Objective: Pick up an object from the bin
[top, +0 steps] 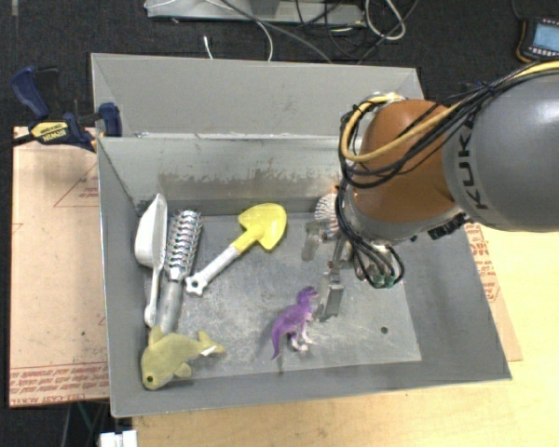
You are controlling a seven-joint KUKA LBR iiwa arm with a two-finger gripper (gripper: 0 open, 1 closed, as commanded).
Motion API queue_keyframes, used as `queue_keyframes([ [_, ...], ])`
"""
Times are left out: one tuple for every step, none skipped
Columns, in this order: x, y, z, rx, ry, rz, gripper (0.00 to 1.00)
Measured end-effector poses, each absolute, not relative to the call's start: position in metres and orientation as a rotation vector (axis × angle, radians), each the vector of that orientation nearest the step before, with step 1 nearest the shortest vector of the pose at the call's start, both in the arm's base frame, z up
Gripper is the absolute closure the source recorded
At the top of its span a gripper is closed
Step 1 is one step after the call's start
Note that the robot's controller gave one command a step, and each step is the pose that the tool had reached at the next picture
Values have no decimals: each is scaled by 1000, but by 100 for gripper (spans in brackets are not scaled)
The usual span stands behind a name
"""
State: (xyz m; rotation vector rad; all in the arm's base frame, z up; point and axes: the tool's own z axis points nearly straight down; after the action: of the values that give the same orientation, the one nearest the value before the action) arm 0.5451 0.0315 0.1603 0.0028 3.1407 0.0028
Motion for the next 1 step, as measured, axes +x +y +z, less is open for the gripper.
queue_keyframes([
  [545,31,160,3,3141,3,0],
])
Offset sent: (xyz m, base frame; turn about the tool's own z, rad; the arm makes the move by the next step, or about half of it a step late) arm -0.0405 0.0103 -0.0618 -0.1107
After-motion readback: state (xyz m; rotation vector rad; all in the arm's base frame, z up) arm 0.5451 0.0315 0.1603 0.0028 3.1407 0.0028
